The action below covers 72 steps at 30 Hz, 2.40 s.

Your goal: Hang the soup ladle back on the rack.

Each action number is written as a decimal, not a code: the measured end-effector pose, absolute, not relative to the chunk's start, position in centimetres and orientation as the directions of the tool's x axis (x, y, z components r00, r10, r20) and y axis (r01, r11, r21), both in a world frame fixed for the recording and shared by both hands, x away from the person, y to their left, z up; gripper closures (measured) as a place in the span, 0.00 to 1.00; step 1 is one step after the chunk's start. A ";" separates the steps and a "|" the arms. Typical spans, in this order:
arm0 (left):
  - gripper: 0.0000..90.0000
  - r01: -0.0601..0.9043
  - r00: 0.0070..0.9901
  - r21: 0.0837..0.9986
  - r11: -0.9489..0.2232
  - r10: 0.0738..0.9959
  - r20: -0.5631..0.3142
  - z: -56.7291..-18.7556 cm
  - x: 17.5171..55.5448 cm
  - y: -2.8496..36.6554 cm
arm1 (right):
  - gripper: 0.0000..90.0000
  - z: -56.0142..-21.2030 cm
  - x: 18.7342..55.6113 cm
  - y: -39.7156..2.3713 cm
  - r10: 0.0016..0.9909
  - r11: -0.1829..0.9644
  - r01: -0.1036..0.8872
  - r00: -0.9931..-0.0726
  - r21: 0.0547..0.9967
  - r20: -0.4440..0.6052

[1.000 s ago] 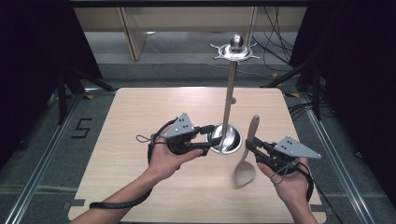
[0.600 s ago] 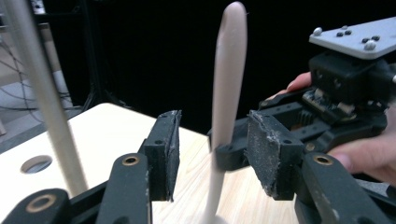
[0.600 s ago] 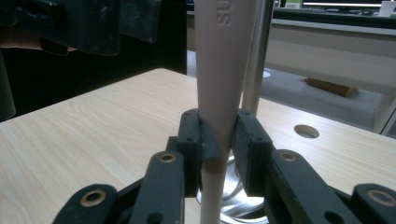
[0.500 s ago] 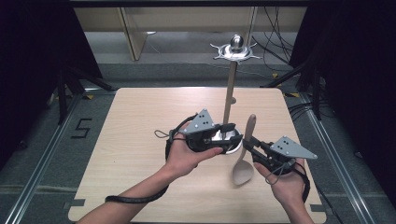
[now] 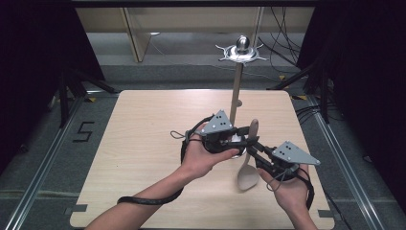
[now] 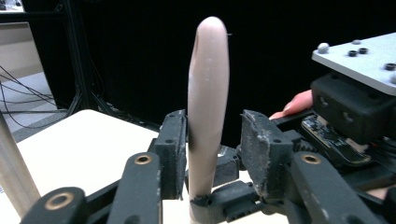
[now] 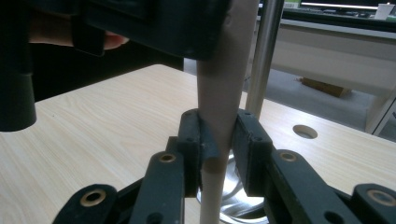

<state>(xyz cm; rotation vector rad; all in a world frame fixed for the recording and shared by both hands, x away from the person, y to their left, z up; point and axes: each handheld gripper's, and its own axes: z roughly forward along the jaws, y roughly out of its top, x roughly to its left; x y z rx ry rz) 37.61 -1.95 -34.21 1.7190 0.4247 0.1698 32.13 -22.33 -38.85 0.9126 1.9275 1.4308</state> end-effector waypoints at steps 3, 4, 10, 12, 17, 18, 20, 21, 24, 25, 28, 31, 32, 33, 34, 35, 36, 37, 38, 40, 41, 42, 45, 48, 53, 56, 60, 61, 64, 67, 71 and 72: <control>0.70 0.190 0.921 0.972 -0.140 0.368 -0.127 -34.4 37.8 -2.1 | 0.82 -39.0 32.1 -21.9 0.788 0.176 0.194 -0.616 0.965 -0.020; 0.71 0.194 0.920 0.972 -0.135 0.368 -0.132 -34.4 37.8 -2.2 | 0.83 -38.8 32.0 -22.0 0.793 0.214 0.184 -0.606 0.959 -0.061; 0.80 0.180 0.920 0.973 -0.144 0.375 -0.115 -34.5 38.0 -2.1 | 0.82 -38.9 31.8 -21.6 0.796 0.210 0.197 -0.604 0.958 -0.050; 0.81 0.157 0.918 0.975 -0.157 0.387 -0.086 -34.4 37.9 -2.1 | 0.82 -38.9 31.8 -21.5 0.798 0.214 0.182 -0.599 0.960 -0.065; 0.82 0.159 0.925 0.974 -0.160 0.368 -0.091 -34.1 38.2 -1.8 | 0.78 -38.6 31.7 -21.4 0.799 0.225 0.182 -0.597 0.957 -0.075; 0.82 0.162 0.925 0.974 -0.158 0.367 -0.095 -34.0 38.2 -1.8 | 0.72 -38.5 31.7 -21.5 0.805 0.238 0.169 -0.586 0.956 -0.097; 0.82 0.158 0.927 0.975 -0.159 0.364 -0.091 -33.8 38.4 -1.6 | 0.60 -38.3 31.6 -21.5 0.807 0.238 0.196 -0.584 0.951 -0.082; 0.82 0.148 0.930 0.974 -0.169 0.360 -0.079 -33.7 38.6 -1.4 | 0.54 -38.4 31.5 -21.7 0.802 0.237 0.199 -0.592 0.951 -0.076; 0.82 0.140 0.932 0.973 -0.182 0.357 -0.067 -33.5 38.8 -1.2 | 0.51 -38.5 31.0 -22.0 0.813 0.242 0.214 -0.577 0.946 -0.077; 0.82 0.137 0.932 0.974 -0.183 0.358 -0.064 -33.4 39.0 -0.9 | 0.47 -38.8 31.1 -22.6 0.805 0.263 0.191 -0.584 0.946 -0.106; 0.82 0.134 0.932 0.973 -0.187 0.358 -0.060 -33.2 39.2 -0.6 | 0.45 -39.2 30.7 -23.1 0.817 0.232 0.229 -0.574 0.945 -0.061; 0.82 0.127 0.934 0.974 -0.189 0.354 -0.053 -32.9 39.4 -0.2 | 0.45 -39.6 30.7 -23.7 0.820 0.198 0.248 -0.572 0.948 -0.021; 0.82 0.123 0.934 0.975 -0.188 0.353 -0.050 -32.8 39.5 -0.1 | 0.45 -39.6 30.7 -23.7 0.820 0.198 0.248 -0.572 0.948 -0.021; 0.82 0.118 0.935 0.975 -0.190 0.352 -0.044 -32.6 39.6 0.1 | 0.44 -39.7 30.6 -24.0 0.819 0.205 0.248 -0.574 0.947 -0.026; 0.82 0.116 0.935 0.975 -0.192 0.352 -0.042 -32.4 39.8 0.2 | 0.44 -40.0 30.5 -24.3 0.827 0.182 0.276 -0.562 0.944 0.005; 0.82 0.115 0.935 0.975 -0.192 0.352 -0.041 -32.3 39.8 0.3 | 0.44 -40.1 30.7 -24.7 0.821 0.199 0.260 -0.571 0.945 -0.016; 0.82 0.112 0.936 0.974 -0.195 0.351 -0.037 -32.3 40.0 0.4 | 0.45 -40.3 30.4 -24.8 0.832 0.182 0.286 -0.554 0.941 0.008; 0.82 0.112 0.936 0.974 -0.195 0.351 -0.037 -32.3 40.0 0.4 | 0.45 -40.5 30.4 -25.0 0.839 0.173 0.300 -0.544 0.938 0.019; 0.82 0.110 0.936 0.974 -0.199 0.350 -0.034 -32.1 40.1 0.6 | 0.45 -40.7 30.7 -25.4 0.831 0.195 0.276 -0.556 0.941 -0.009; 0.82 0.110 0.937 0.974 -0.200 0.348 -0.034 -32.1 40.2 0.7 | 0.45 -41.1 30.4 -25.6 0.845 0.161 0.329 -0.533 0.930 0.042; 0.82 0.110 0.937 0.973 -0.205 0.347 -0.033 -32.0 40.3 0.8 | 0.45 -41.4 30.6 -25.9 0.841 0.175 0.320 -0.541 0.931 0.028; 0.82 0.111 0.938 0.973 -0.202 0.346 -0.035 -32.0 40.3 0.8 | 0.45 -41.5 30.6 -26.1 0.844 0.180 0.327 -0.536 0.928 0.025; 0.82 0.112 0.937 0.974 -0.198 0.346 -0.037 -31.9 40.5 0.9 | 0.45 -41.8 30.8 -26.5 0.849 0.186 0.318 -0.529 0.930 0.011; 0.82 0.110 0.937 0.975 -0.192 0.347 -0.037 -31.7 40.7 1.1 | 0.44 -42.2 30.7 -27.1 0.859 0.174 0.349 -0.512 0.921 0.031; 0.82 0.107 0.938 0.976 -0.191 0.346 -0.035 -31.5 40.8 1.3 | 0.45 -42.6 30.6 -27.2 0.868 0.136 0.373 -0.491 0.918 0.071; 0.82 0.105 0.938 0.976 -0.191 0.345 -0.034 -31.3 40.9 1.4 | 0.45 -42.9 30.9 -27.6 0.866 0.148 0.345 -0.498 0.927 0.047; 0.82 0.102 0.939 0.976 -0.193 0.344 -0.030 -31.1 41.1 1.6 | 0.46 -43.1 31.0 -27.7 0.869 0.143 0.351 -0.492 0.926 0.052; 0.82 0.101 0.939 0.975 -0.196 0.342 -0.029 -31.1 41.1 1.6 | 0.46 -43.1 31.0 -27.7 0.869 0.143 0.351 -0.492 0.926 0.052; 0.82 0.102 0.940 0.976 -0.194 0.341 -0.030 -30.8 41.3 1.6 | 0.46 -43.1 30.9 -27.7 0.870 0.152 0.370 -0.490 0.916 0.054; 0.82 0.102 0.939 0.975 -0.195 0.343 -0.030 -30.6 41.3 1.6 | 0.46 -43.2 31.0 -27.7 0.869 0.151 0.364 -0.492 0.919 0.052; 0.82 0.101 0.939 0.976 -0.193 0.344 -0.030 -30.3 41.5 1.5 | 0.46 -43.3 31.0 -27.8 0.869 0.154 0.367 -0.493 0.918 0.051; 0.82 0.101 0.939 0.976 -0.193 0.344 -0.030 -30.3 41.5 1.5 | 0.46 -43.3 31.0 -27.8 0.869 0.153 0.369 -0.493 0.917 0.053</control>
